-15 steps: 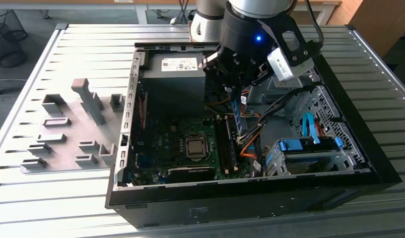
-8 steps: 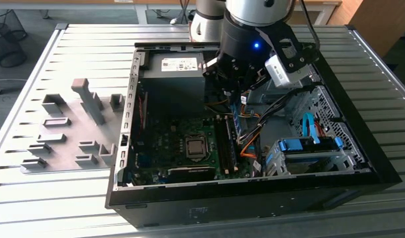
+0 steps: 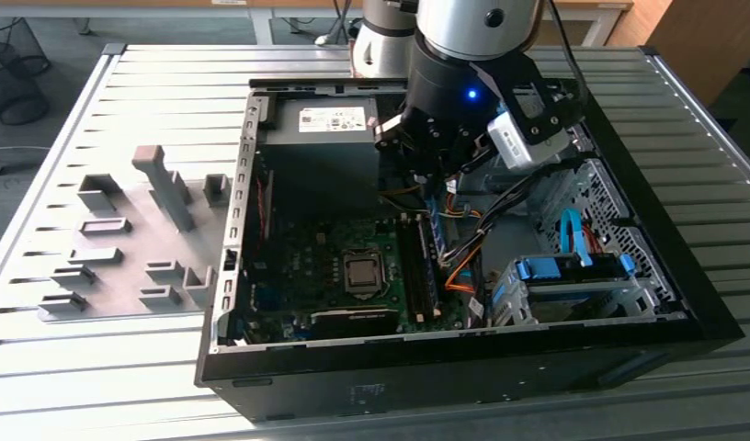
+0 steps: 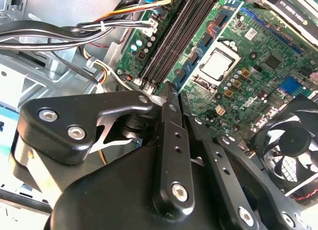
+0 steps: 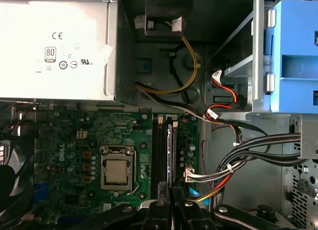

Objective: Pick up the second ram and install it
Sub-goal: 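Insert the second ram into the second slot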

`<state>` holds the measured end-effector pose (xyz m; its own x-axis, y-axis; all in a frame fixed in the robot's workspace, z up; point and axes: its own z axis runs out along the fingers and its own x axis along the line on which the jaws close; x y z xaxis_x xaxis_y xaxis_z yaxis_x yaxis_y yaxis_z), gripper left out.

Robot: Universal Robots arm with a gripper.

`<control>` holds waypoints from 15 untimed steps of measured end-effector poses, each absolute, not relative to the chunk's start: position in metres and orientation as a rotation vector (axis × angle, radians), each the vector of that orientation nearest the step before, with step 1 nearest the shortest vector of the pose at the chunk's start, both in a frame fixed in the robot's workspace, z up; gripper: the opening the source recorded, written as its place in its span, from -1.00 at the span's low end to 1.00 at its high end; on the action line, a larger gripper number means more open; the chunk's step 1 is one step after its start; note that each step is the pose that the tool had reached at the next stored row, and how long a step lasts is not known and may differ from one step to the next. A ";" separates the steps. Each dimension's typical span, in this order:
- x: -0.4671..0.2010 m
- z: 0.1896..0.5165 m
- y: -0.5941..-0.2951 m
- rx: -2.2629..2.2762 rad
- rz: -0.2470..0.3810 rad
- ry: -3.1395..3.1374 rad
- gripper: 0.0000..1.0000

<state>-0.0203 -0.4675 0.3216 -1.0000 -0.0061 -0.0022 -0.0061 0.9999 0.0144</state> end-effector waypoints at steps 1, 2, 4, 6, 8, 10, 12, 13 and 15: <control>-0.020 0.322 -0.468 -0.010 0.023 3.139 -0.73; -0.020 0.321 -0.468 -0.009 0.023 3.139 -0.73; -0.020 0.321 -0.468 -0.010 0.023 3.139 -0.73; -0.020 0.321 -0.468 -0.010 0.023 3.139 -0.73; -0.020 0.321 -0.468 -0.010 0.023 3.139 -0.73; -0.020 0.321 -0.468 -0.010 0.023 3.139 -0.73; -0.020 0.320 -0.468 -0.010 0.023 3.139 -0.73; -0.020 0.319 -0.468 -0.010 0.023 3.139 -0.73; -0.020 0.317 -0.468 -0.010 0.023 3.139 -0.73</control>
<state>-0.0203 -0.4675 0.3169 -1.0000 -0.0061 -0.0023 -0.0061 0.9999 0.0147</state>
